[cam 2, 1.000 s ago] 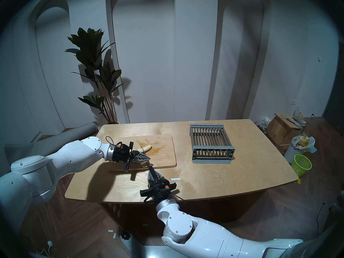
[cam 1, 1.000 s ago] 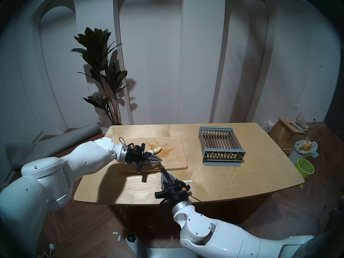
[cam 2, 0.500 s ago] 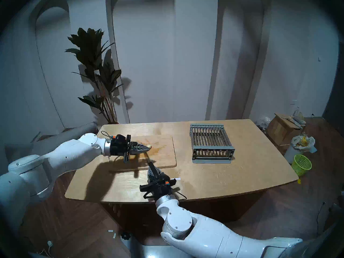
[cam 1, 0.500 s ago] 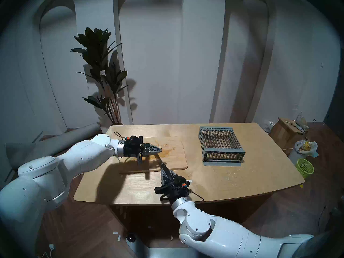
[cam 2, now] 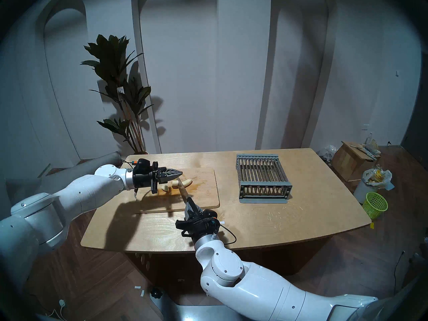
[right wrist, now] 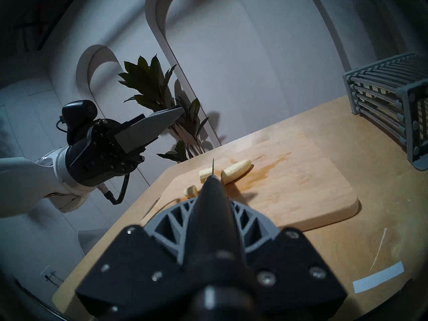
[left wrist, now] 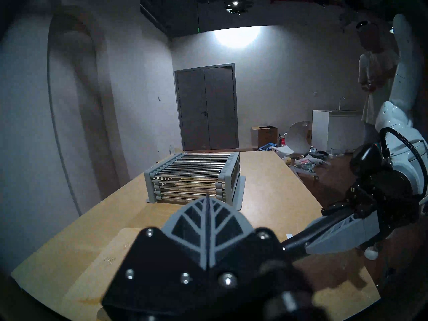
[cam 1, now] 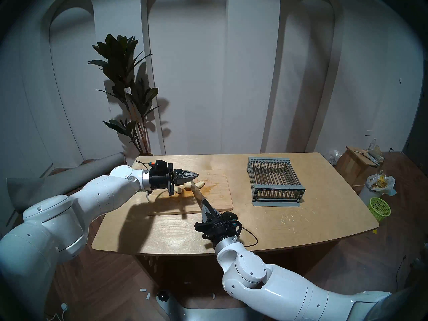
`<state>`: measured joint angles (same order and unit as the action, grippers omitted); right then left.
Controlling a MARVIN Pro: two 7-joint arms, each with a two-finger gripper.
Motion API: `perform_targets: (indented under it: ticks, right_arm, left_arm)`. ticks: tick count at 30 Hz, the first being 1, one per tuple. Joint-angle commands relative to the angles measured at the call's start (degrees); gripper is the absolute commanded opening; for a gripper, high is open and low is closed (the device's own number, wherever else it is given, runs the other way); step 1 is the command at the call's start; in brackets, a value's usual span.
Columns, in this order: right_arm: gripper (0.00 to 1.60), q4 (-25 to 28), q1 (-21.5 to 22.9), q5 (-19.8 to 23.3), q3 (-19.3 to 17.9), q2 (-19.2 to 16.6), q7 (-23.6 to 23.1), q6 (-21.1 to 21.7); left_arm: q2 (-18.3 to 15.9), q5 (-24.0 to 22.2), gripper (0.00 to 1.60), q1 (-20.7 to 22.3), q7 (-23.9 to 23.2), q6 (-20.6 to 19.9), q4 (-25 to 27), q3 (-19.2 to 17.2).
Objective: Cut the banana into four pieces on the cutting board
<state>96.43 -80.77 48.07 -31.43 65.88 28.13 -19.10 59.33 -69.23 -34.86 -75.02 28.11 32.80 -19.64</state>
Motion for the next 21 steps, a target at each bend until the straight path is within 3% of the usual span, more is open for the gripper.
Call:
perform_targets:
  ticks: [1, 6, 21]
  right_arm:
    - [0.00, 2.69, 1.41, -1.41, 0.14, -0.25, -0.63, 0.34]
    - [0.00, 3.57, 1.26, -2.43, 0.19, -1.06, 0.15, 0.93]
    - [0.00, 6.28, 0.20, -4.56, -0.44, -5.21, 2.12, 0.49]
  left_arm:
    - [0.92, -2.14, 0.00, 0.80, -0.58, 0.55, 0.20, -2.00]
    - [1.89, -4.92, 0.00, 0.18, 0.02, -0.51, 0.37, -4.03]
    - [5.18, -4.55, 0.00, 0.05, 3.09, 0.29, -0.97, -3.88]
